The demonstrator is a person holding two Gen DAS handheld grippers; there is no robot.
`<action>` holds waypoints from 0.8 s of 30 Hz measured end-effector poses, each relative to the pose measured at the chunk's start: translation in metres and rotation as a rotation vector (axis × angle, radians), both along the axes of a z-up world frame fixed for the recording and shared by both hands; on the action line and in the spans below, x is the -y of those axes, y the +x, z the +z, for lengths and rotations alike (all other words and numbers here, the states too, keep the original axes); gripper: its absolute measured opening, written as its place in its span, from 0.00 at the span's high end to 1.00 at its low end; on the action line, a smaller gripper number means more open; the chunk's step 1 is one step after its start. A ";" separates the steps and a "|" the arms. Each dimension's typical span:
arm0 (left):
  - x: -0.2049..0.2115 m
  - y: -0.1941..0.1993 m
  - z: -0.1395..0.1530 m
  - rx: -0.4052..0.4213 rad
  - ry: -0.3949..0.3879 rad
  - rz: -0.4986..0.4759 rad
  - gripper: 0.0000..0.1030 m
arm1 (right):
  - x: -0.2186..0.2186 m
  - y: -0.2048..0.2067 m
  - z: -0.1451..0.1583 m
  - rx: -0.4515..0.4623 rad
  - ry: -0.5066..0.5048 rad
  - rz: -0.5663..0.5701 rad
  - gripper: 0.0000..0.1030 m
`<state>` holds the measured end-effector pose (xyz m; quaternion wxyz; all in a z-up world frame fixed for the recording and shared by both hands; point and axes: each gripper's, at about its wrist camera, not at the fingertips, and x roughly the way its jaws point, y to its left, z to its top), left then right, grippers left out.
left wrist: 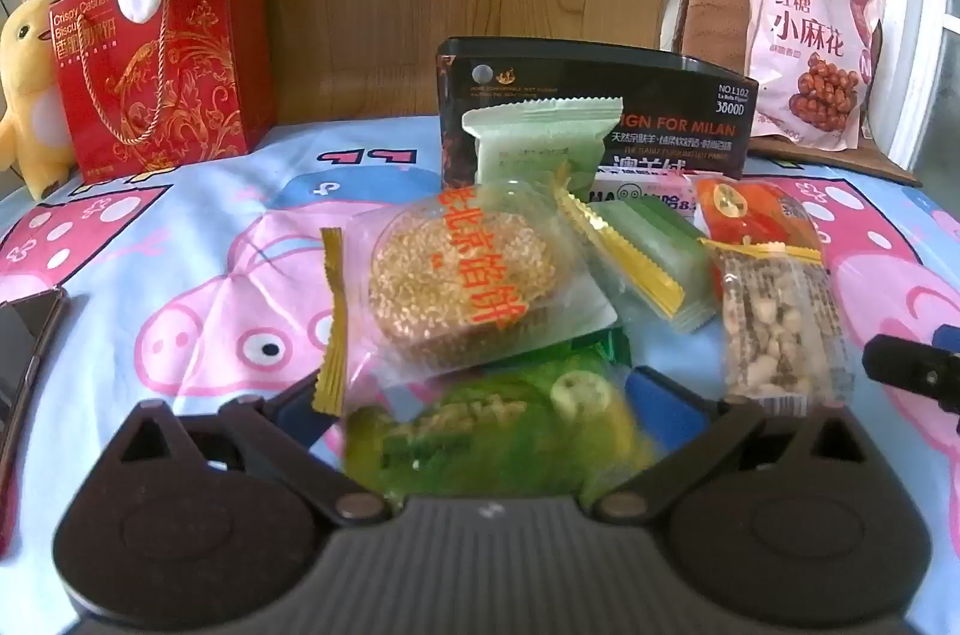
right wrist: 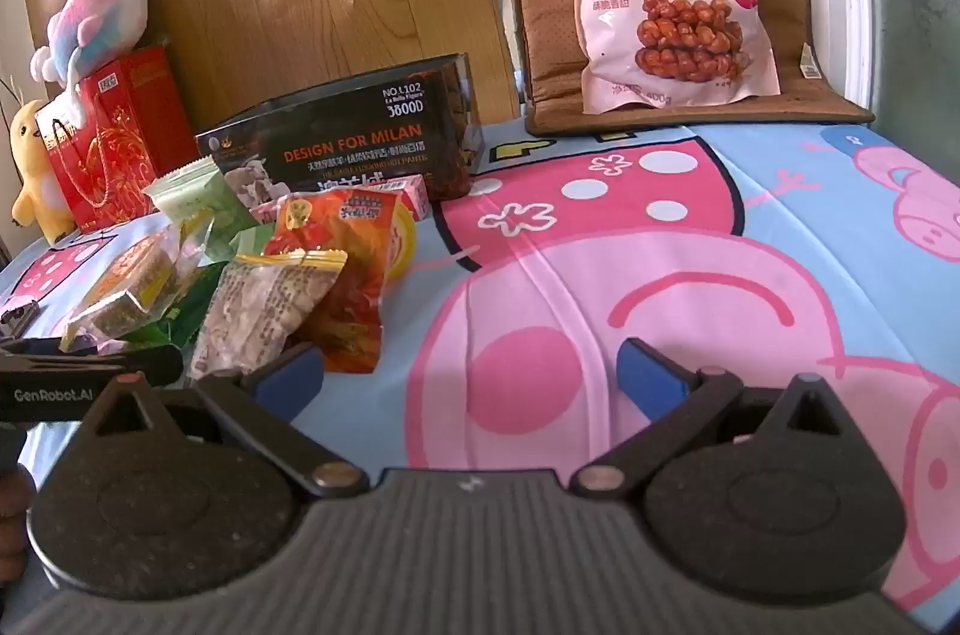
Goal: Organize snacks
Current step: 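Move the left gripper toward the snack pile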
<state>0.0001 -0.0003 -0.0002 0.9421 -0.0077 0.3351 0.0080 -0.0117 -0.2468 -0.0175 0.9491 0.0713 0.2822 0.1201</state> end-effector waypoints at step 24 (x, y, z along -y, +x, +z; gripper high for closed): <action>-0.062 -0.057 0.022 0.263 -0.271 -0.152 0.19 | 0.006 -0.024 0.013 0.145 0.115 0.131 0.46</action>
